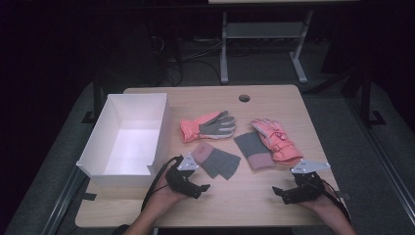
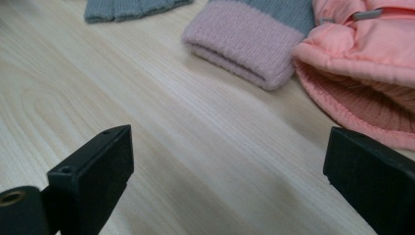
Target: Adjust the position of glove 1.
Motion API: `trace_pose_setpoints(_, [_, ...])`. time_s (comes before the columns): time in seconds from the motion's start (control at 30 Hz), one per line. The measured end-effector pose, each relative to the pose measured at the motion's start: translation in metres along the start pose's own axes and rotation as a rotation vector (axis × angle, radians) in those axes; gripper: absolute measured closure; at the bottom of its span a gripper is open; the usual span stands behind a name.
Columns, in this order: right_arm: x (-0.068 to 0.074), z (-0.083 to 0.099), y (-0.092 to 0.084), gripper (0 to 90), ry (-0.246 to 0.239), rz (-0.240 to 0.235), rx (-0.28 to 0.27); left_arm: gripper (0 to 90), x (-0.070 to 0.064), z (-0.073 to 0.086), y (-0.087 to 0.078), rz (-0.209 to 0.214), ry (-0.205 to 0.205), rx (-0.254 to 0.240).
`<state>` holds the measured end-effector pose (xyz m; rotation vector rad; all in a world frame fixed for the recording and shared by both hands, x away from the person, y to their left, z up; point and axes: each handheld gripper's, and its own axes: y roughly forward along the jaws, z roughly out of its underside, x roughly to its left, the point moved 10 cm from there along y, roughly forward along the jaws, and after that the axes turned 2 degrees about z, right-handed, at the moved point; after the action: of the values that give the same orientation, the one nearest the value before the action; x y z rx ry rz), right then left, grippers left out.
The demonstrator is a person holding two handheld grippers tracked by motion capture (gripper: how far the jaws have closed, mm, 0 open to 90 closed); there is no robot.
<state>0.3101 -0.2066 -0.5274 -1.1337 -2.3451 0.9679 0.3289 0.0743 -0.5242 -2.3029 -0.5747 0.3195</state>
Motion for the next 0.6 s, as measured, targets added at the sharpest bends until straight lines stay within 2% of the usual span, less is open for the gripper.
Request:
trace_pose_setpoints(0.07, [0.000,0.000,0.000,4.2,0.007,-0.002,-0.006,15.2,-0.001,-0.001,-0.001,0.005,-0.004,-0.002])
trace_pose_setpoints(0.17, [-0.002,0.001,0.001,4.2,0.017,-0.012,-0.006,26.3,-0.002,-0.004,-0.004,0.008,-0.009,-0.011])
trace_pose_setpoints(0.2, [-0.002,0.001,0.001,4.2,0.017,-0.012,-0.006,26.3,-0.003,-0.005,-0.005,0.013,-0.013,-0.013])
trace_pose_setpoints(0.3, [-0.002,0.001,0.001,4.2,0.019,-0.020,-0.010,41.2,-0.005,-0.011,-0.006,0.025,-0.019,-0.025])
trace_pose_setpoints(0.37, [-0.002,0.001,0.001,4.2,0.017,-0.020,-0.006,53.2,-0.005,-0.014,-0.006,0.038,-0.012,-0.009])
trace_pose_setpoints(0.47, [0.000,0.000,0.001,4.2,0.024,-0.019,-0.009,67.9,-0.003,-0.018,-0.004,0.029,-0.004,0.011])
trace_pose_setpoints(0.5, [0.001,-0.001,0.000,4.2,0.016,-0.023,-0.009,76.5,-0.002,-0.019,-0.004,0.026,-0.003,0.017])
trace_pose_setpoints(0.53, [0.001,-0.001,0.000,4.2,0.016,-0.023,-0.009,76.5,-0.001,-0.020,-0.003,0.027,-0.007,0.015])
trace_pose_setpoints(0.57, [0.002,0.000,0.000,4.2,0.016,-0.020,-0.005,84.5,0.000,-0.021,-0.002,0.026,-0.016,0.008])
trace_pose_setpoints(0.6, [0.002,0.000,0.000,4.2,0.016,-0.020,-0.005,84.5,0.002,-0.021,-0.001,0.025,-0.017,0.015])
